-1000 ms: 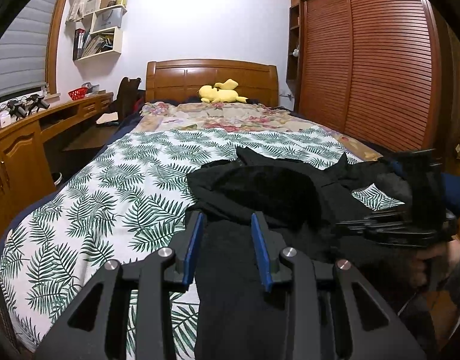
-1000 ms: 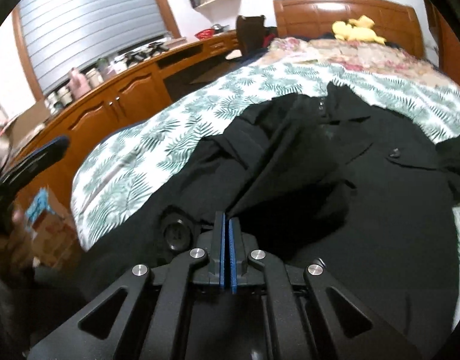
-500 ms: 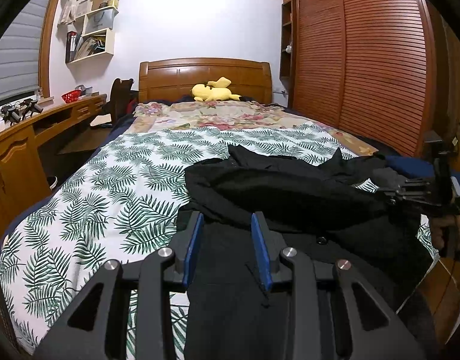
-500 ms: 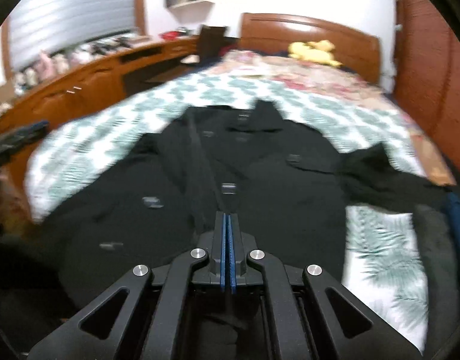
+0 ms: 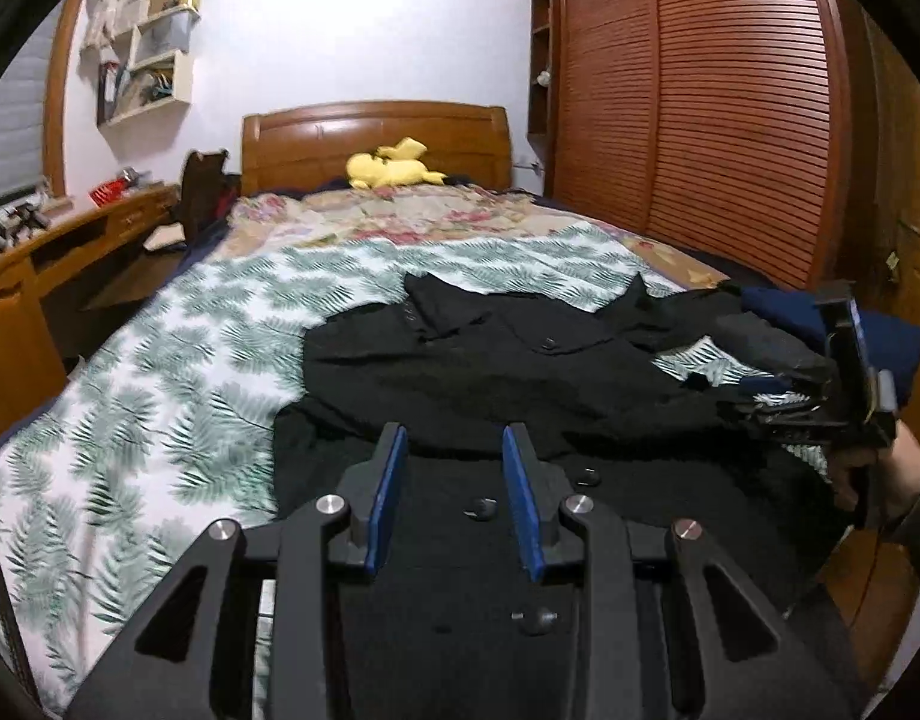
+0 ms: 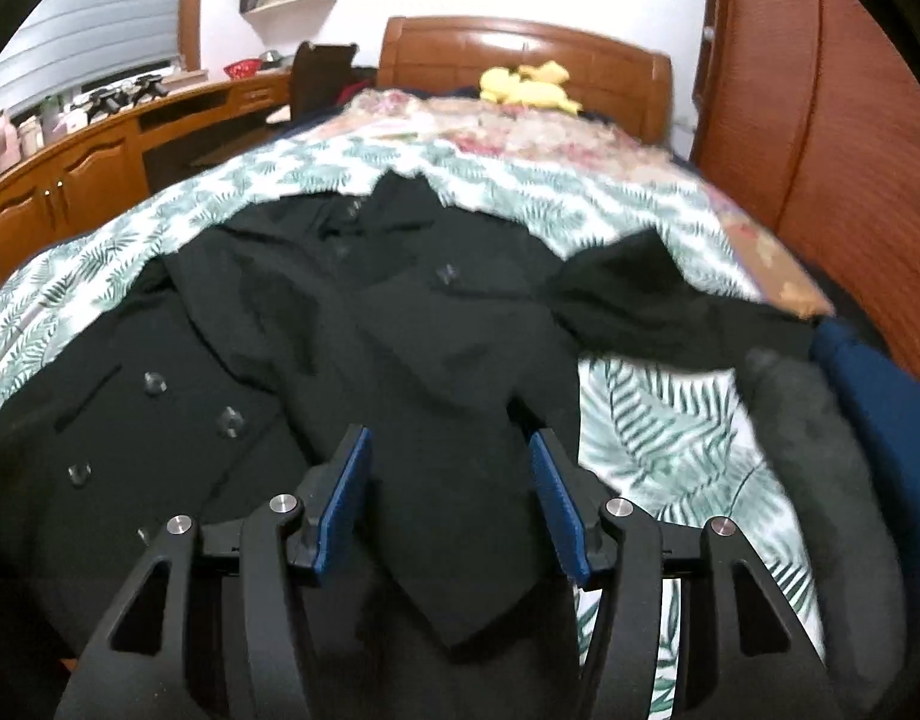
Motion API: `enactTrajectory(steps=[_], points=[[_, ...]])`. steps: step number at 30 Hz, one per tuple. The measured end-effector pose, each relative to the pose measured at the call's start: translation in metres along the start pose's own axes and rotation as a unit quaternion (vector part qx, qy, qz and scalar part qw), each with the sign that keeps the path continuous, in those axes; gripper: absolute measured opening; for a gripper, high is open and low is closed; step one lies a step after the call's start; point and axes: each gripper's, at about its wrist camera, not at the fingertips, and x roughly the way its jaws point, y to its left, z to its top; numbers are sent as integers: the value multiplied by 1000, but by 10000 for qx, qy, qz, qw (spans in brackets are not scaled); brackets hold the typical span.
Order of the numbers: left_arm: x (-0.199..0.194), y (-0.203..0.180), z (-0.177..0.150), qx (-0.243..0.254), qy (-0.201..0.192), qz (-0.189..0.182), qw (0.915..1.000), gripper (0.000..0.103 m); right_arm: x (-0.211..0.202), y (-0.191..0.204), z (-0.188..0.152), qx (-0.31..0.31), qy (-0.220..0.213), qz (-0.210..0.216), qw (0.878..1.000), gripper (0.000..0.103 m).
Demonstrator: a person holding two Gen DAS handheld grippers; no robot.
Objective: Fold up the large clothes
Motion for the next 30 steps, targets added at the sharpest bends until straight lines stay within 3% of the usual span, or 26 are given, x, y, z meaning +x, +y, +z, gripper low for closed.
enactTrajectory(steps=[11, 16, 21, 23, 24, 25, 30], points=[[26, -67, 4, 338, 224, -337, 9986, 32, -9, -15, -32, 272, 111, 335, 9990, 56], [39, -94, 4, 774, 317, -282, 9961, 32, -1, -26, -42, 624, 287, 517, 9963, 56], [69, -99, 4, 578, 555, -506, 9955, 32, 3, -27, -50, 687, 296, 712, 9947, 54], [80, -98, 6, 506, 562, -530, 9957, 32, 4, -25, -51, 645, 286, 980, 9927, 29], [86, -97, 8, 476, 535, -531, 9960, 32, 4, -23, -52, 601, 303, 1033, 9924, 7], [91, -95, 10, 442, 501, -521, 9964, 32, 3, -22, -53, 567, 297, 1107, 9918, 2], [98, -78, 28, 199, 132, -628, 9977, 32, -32, -16, -51, 582, 30, 1266, 9902, 1]])
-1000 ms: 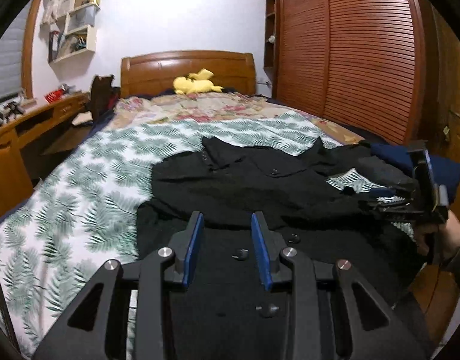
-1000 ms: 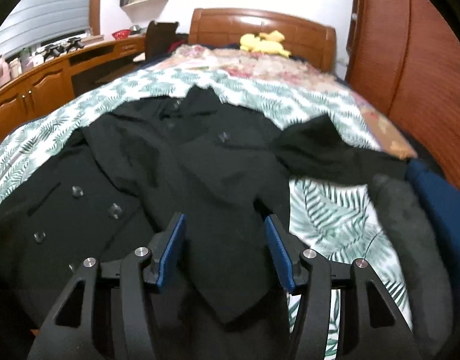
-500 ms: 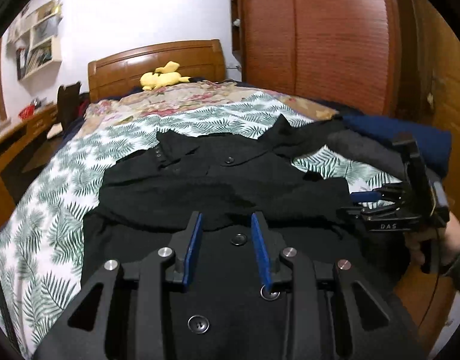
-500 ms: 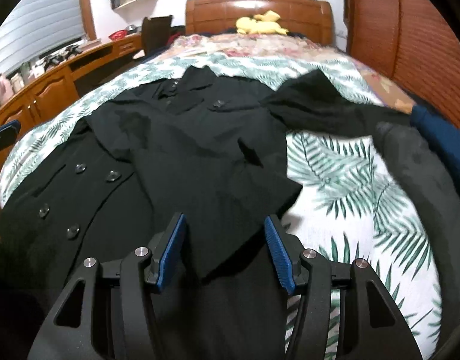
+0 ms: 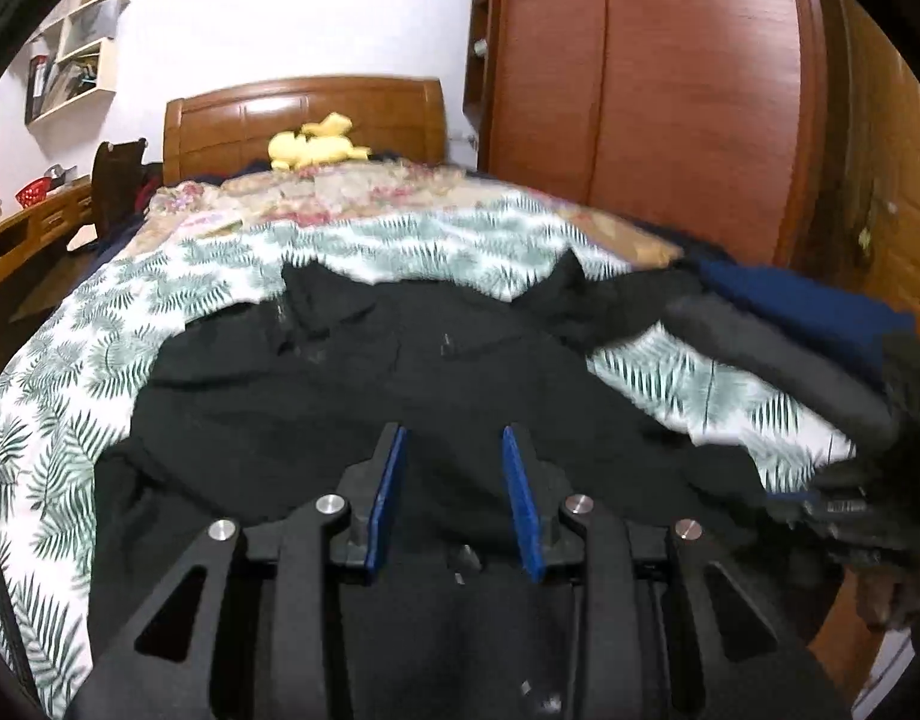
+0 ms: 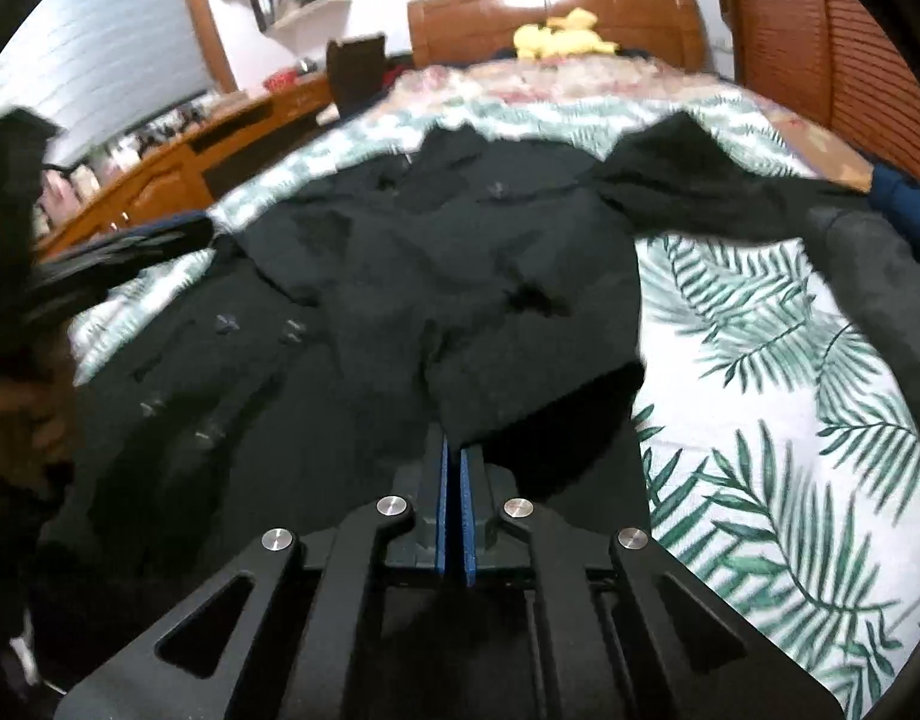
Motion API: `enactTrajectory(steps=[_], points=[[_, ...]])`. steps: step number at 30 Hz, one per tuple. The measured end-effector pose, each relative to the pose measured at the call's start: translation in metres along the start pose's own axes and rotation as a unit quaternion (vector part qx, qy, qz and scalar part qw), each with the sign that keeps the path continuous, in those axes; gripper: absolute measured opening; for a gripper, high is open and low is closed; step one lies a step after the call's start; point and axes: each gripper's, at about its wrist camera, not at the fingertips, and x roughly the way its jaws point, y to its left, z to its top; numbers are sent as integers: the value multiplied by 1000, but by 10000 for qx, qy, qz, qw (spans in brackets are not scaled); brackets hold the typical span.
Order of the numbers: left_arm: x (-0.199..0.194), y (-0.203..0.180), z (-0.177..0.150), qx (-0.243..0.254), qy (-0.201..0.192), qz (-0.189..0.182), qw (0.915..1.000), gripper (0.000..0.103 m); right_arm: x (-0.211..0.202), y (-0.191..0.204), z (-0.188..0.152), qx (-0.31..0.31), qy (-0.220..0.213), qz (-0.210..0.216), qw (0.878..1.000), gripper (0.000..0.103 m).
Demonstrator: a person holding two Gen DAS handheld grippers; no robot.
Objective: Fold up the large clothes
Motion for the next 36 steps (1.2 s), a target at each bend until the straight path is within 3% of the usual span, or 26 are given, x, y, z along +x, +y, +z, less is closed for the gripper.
enactTrajectory(steps=[6, 12, 14, 16, 18, 24, 32, 36], points=[[5, 23, 15, 4, -237, 125, 9996, 32, -16, 15, -3, -281, 57, -358, 9990, 2], [18, 38, 2, 55, -124, 53, 9999, 32, -19, 19, 3, -377, -28, -717, 9967, 6], [23, 39, -3, 116, -67, 56, 9999, 32, -21, 21, 8, -465, -96, -882, 9950, 19], [27, 40, -9, 137, -26, 54, 9999, 32, -23, 21, 14, -528, -190, -961, 9938, 48], [33, 41, -16, 108, 87, -6, 9999, 32, -21, 21, 21, -545, -206, -1070, 9926, 54], [41, 35, -27, 166, 219, -88, 9996, 32, 1, 18, 39, -515, -162, -1015, 9934, 54], [36, 27, -29, 281, 158, -256, 9992, 32, 74, -4, 26, -279, 752, -931, 9924, 55], [30, 28, -25, 286, 38, -306, 9991, 40, 68, -7, 29, -196, 682, -823, 9941, 55]])
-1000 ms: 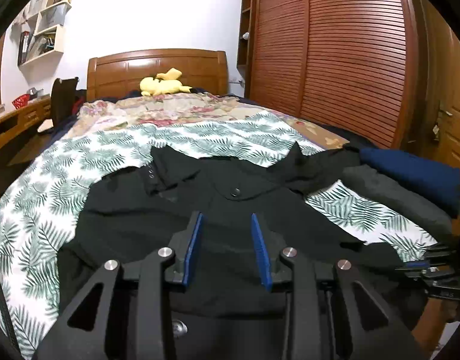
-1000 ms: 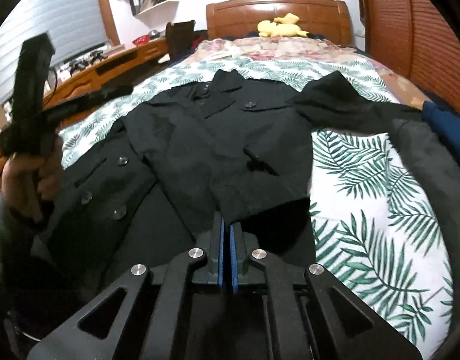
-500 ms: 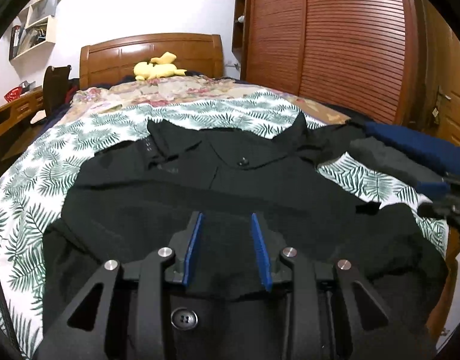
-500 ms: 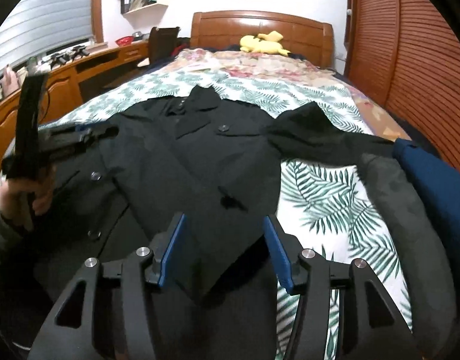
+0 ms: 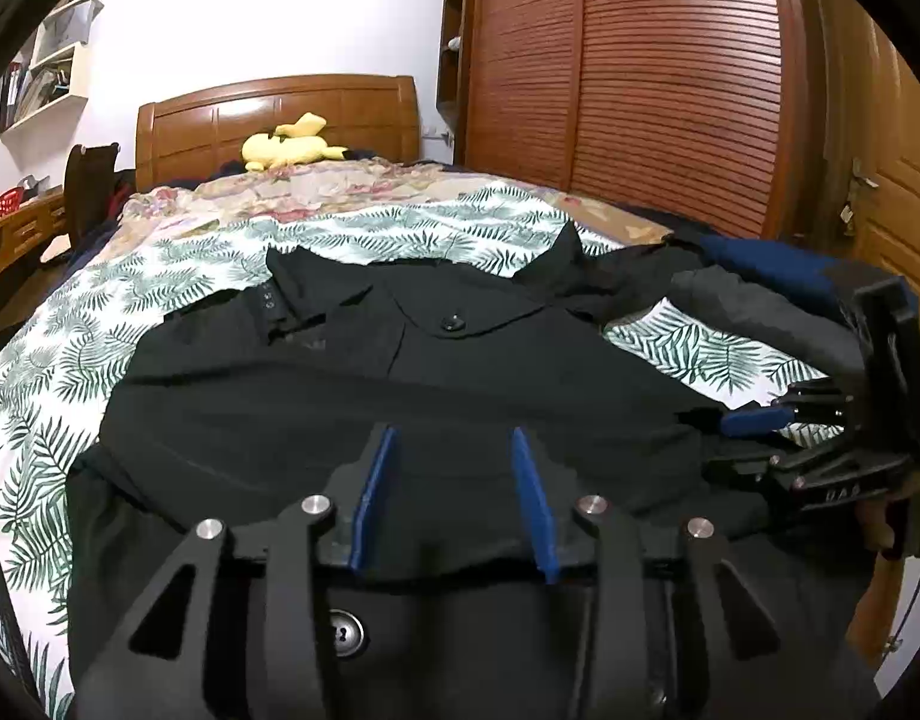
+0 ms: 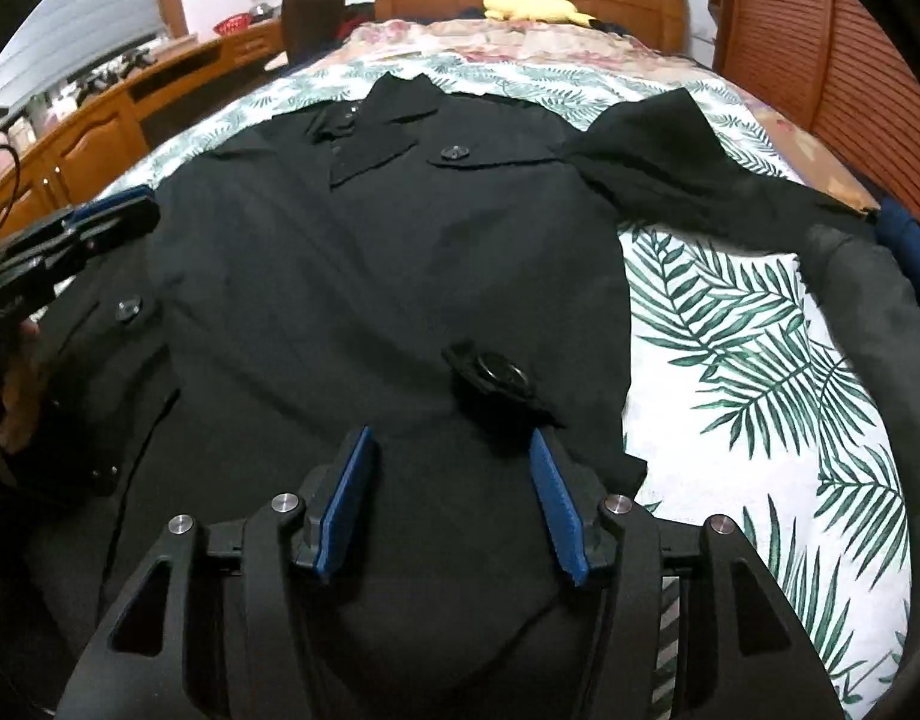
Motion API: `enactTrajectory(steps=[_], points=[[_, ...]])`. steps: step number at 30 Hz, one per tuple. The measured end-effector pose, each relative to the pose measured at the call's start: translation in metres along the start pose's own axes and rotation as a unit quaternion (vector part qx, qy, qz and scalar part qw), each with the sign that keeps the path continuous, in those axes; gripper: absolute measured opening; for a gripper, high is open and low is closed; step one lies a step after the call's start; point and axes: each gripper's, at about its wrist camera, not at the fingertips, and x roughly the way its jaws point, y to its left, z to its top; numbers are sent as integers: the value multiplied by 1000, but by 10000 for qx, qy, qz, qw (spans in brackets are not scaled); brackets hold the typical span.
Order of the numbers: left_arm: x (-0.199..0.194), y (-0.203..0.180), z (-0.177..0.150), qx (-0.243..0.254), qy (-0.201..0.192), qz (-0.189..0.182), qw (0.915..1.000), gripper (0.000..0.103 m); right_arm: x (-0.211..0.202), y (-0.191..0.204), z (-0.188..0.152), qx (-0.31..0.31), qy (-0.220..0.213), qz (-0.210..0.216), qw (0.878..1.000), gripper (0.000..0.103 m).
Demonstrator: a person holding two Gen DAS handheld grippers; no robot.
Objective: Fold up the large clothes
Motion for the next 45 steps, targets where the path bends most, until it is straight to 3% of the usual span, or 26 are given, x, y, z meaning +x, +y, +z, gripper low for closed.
enactTrajectory(steps=[3, 8, 14, 21, 28, 32, 36, 40, 41, 42, 43, 45], points=[[-6, 2, 4, 27, -96, 72, 9999, 44, -16, -2, 7, -66, -122, 109, 9998, 58], [-17, 10, 9, -92, -235, -50, 9997, 49, -43, -15, 32, -160, -531, -205, 9983, 69], [-22, 22, 10, -172, -282, 108, 9994, 49, -30, -57, 77, 171, -630, -572, 9962, 72], [-20, 33, 9, -275, -237, 148, 9992, 49, 23, -118, 113, 847, -378, -876, 9918, 72], [-19, 36, 8, -295, -237, 112, 9992, 50, 61, -166, 120, 1571, -155, -956, 9828, 72], [-18, 38, 9, -337, -237, 89, 9991, 50, 77, -183, 121, 1896, 29, -958, 9772, 72], [-14, 39, 8, -348, -179, 24, 9992, 49, 96, -196, 121, 2164, 450, -1298, 9666, 72], [-12, 37, 7, -304, -124, 50, 9994, 49, 103, -202, 123, 2370, 520, -1351, 9607, 72], [-12, 37, 7, -304, -131, 41, 9994, 49, 103, -202, 125, 2356, 501, -1339, 9613, 70], [-13, 37, 7, -310, -138, 42, 9994, 50, 104, -202, 126, 2319, 495, -1323, 9624, 57], [-13, 38, 7, -317, -142, 41, 9994, 50, 105, -201, 127, 2266, 500, -1324, 9636, 37], [-13, 39, 6, -339, -139, 35, 9993, 50, 102, -200, 131, 2132, 418, -1279, 9677, 11]])
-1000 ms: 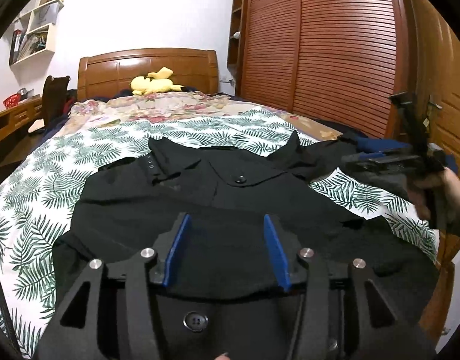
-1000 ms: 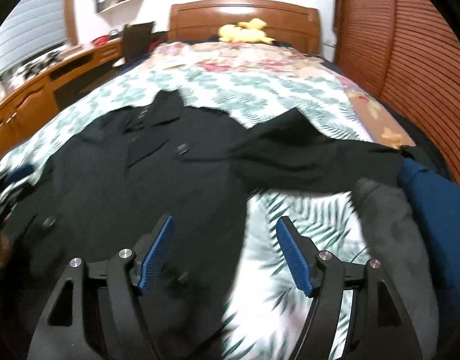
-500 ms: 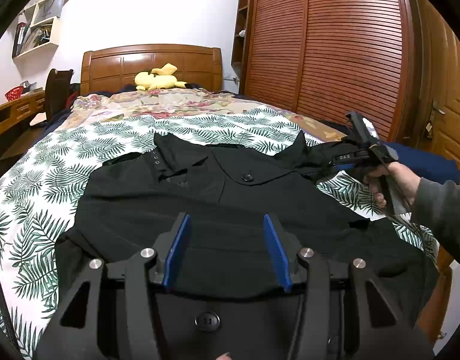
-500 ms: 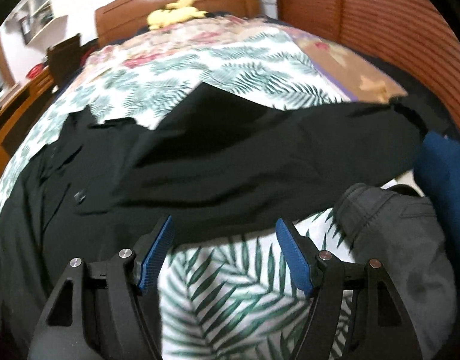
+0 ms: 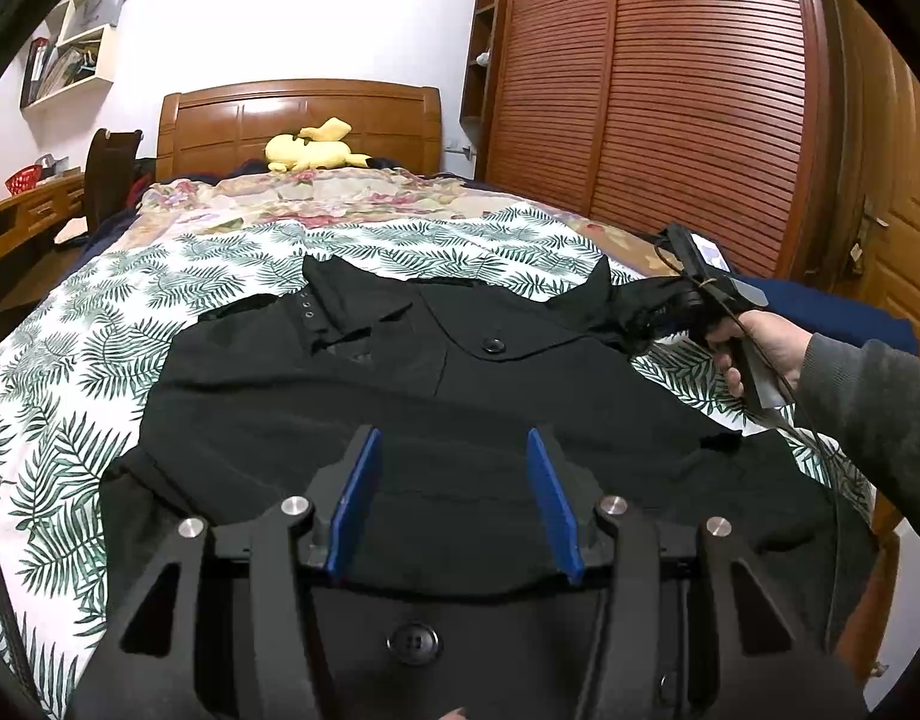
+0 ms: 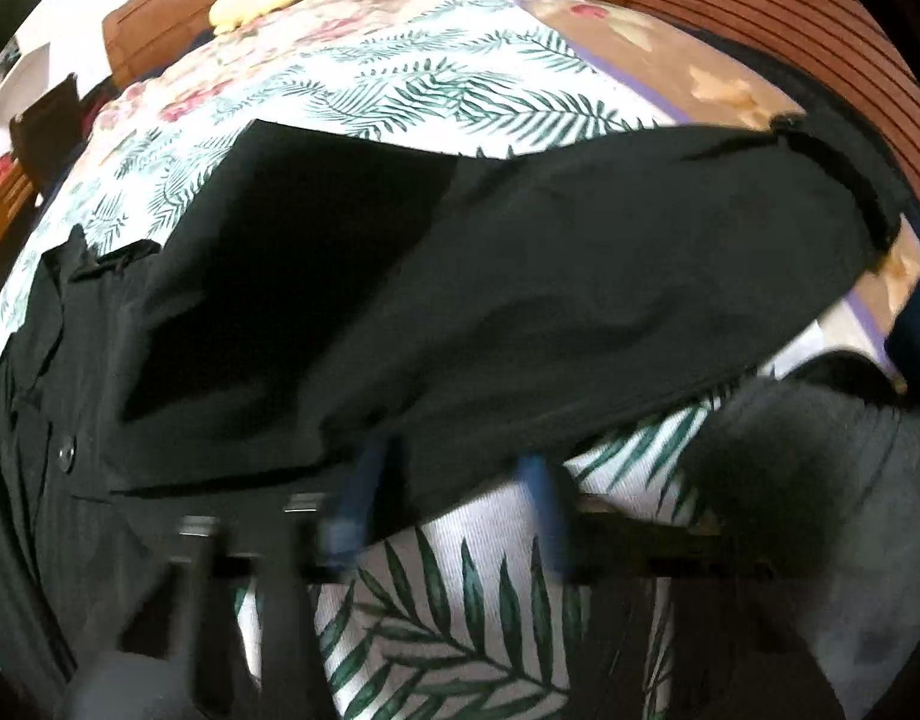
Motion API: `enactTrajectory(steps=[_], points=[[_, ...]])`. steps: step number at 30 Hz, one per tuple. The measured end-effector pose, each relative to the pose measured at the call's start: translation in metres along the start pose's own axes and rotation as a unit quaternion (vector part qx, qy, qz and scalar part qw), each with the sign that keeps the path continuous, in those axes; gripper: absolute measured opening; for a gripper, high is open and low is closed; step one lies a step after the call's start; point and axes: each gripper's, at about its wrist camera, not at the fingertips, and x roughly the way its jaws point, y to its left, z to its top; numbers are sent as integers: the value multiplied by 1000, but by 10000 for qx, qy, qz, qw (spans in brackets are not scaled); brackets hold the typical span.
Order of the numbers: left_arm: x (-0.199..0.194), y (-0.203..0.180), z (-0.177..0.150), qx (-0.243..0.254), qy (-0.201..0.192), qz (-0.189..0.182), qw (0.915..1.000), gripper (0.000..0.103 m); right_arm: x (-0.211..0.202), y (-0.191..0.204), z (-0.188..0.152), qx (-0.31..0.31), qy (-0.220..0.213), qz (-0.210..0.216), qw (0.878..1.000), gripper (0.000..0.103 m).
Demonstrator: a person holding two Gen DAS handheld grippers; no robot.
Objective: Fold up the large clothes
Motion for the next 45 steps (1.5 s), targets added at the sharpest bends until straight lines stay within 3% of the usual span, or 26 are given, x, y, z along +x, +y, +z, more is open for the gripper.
enactTrajectory(steps=[1, 4, 10, 17, 24, 26, 31, 34, 37, 39, 45], points=[[0, 0, 0, -1, 8, 3, 10000, 50, -4, 3, 1, -116, -100, -16, 9999, 5], [1, 0, -1, 5, 21, 5, 10000, 50, -26, 16, 2, -442, -554, -78, 9975, 1], [-1, 0, -1, -10, 7, 13, 10000, 50, -97, 66, -6, -1326, -1253, 603, 9814, 1], [-1, 3, -1, -47, 0, 21, 10000, 50, -135, 151, -45, -2278, -1175, 1439, 9558, 1], [-3, 2, -1, -21, -3, 15, 10000, 50, -125, 185, -72, -2498, -686, 1416, 9554, 1], [-4, 1, -1, -4, -8, 11, 10000, 50, -130, 186, -77, -2519, -706, 1263, 9569, 7], [-4, 2, 0, -17, -11, -1, 10000, 50, -158, 185, -73, -2574, -1175, 1190, 9517, 48], [-3, 2, 0, -23, -4, -6, 10000, 50, -164, 180, -61, -2472, -1317, 1136, 9532, 51], [-2, 3, 0, -11, -14, -1, 10000, 50, -159, 171, -51, -2359, -1183, 1181, 9573, 51], [-2, 3, 0, -12, -20, -8, 10000, 50, -154, 169, -52, -2381, -988, 1256, 9580, 51], [-3, 2, -1, -7, -11, -8, 10000, 50, -162, 162, -59, -2435, -1139, 1195, 9557, 52]])
